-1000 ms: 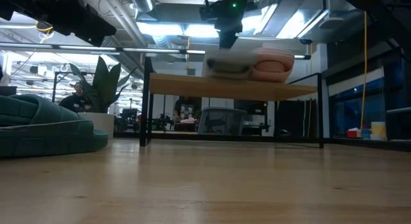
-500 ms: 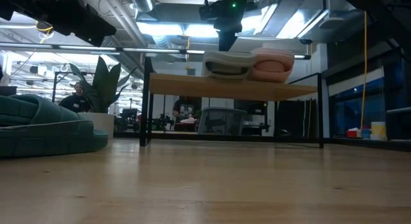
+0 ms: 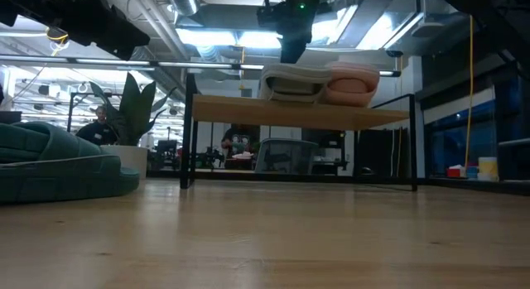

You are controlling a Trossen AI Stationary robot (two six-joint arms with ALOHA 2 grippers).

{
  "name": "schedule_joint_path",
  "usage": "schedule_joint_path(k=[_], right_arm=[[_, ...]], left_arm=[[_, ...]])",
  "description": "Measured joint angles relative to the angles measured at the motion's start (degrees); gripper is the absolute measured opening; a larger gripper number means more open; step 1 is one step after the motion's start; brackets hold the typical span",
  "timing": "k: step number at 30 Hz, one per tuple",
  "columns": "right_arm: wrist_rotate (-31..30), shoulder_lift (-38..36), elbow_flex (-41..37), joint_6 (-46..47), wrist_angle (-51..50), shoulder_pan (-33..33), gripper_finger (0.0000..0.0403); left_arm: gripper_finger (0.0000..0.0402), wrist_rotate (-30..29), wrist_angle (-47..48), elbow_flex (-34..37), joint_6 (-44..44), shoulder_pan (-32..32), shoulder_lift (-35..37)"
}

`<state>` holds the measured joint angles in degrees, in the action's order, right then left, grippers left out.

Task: Pick and place slides into the shelf
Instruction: Put the gray pair of slides on the shelf

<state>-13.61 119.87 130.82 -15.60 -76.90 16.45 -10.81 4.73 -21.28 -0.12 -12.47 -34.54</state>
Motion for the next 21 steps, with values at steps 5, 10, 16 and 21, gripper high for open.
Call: schedule_joint_path(k=[5,10,16,21], right_arm=[[0.20,0.00,0.00,-0.07,0.07,0.26,0.0081],[0.40,0.00,0.00,0.03,0.06,0.92,0.0081],[0.56,0.00,0.00,0.28,0.04,1.84,0.0082],[1.35,0.00,0.00,0.18,0.53,1.84,0.0108]], left_arm=[[0.0000,0.00,0.01,0.00,0.00,0.01,-0.01],[0.0000,0.00,0.01,0.00,0.22,0.00,-0.02],[0.0000,0.00,-0.01,0.00,0.22,0.02,0.00],[0.0000,0.00,-0.01,-0.01,0.20,0.01,0.00]])
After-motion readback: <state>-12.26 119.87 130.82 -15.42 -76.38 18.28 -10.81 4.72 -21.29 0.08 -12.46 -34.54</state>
